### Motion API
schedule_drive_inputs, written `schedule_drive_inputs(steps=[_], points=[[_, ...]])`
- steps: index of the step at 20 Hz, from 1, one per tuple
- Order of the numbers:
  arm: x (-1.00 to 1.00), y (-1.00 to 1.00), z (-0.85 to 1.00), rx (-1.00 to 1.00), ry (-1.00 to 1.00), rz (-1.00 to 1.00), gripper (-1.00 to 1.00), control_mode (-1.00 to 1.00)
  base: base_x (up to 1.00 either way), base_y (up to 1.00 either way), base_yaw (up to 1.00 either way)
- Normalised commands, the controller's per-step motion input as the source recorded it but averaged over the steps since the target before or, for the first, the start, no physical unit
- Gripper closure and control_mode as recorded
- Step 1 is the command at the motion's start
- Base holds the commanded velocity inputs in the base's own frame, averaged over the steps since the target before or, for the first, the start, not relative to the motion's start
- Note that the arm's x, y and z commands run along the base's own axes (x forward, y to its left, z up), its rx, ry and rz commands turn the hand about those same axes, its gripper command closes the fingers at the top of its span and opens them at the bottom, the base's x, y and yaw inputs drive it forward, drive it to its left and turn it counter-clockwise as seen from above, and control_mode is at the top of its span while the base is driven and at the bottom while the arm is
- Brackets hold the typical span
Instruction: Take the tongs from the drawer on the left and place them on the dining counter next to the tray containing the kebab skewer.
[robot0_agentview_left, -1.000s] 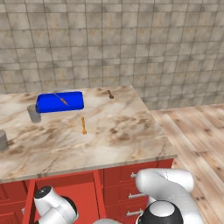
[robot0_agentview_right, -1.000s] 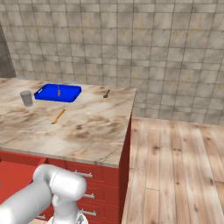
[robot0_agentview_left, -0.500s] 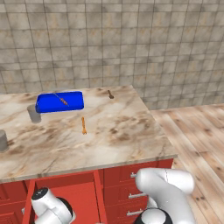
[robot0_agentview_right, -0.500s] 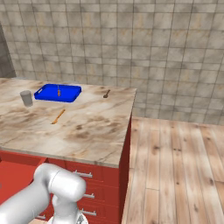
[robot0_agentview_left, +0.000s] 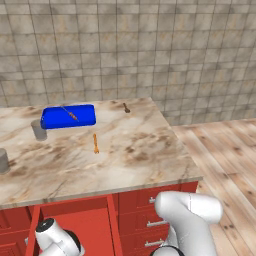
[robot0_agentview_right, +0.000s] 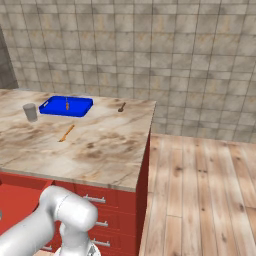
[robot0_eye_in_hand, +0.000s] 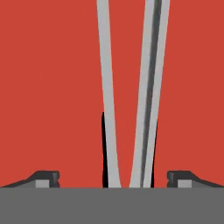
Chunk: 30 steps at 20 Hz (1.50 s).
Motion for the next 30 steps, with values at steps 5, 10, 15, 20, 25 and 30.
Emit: schedule_drive_inputs(steps=[5,10,15,20,25,30], points=[[0.00,0.03,-0.22,0.00,0.00,-0.04,1.00,-1.00,0.00,0.00,0.00],[0.00,0.00,-0.06,0.00,0.02,-0.01,1.00,-1.00,0.00,0.00,0.00],[-0.07,0.00,0.00,0.00,0.00,0.00,1.00,-1.00,0.00,0.00,0.00],[-0.24,-0.18,0.34,0.00,-0.03,0.07,1.00,-1.00,0.00,0.00,0.00],[-0.29,-0.41,0.86,0.00,-0.05,0.11,1.00,-1.00,0.00,0.00,0.00],[-0.24,-0.48,0.92,0.00,-0.05,0.07,1.00,-1.00,0.00,0.00,0.00]])
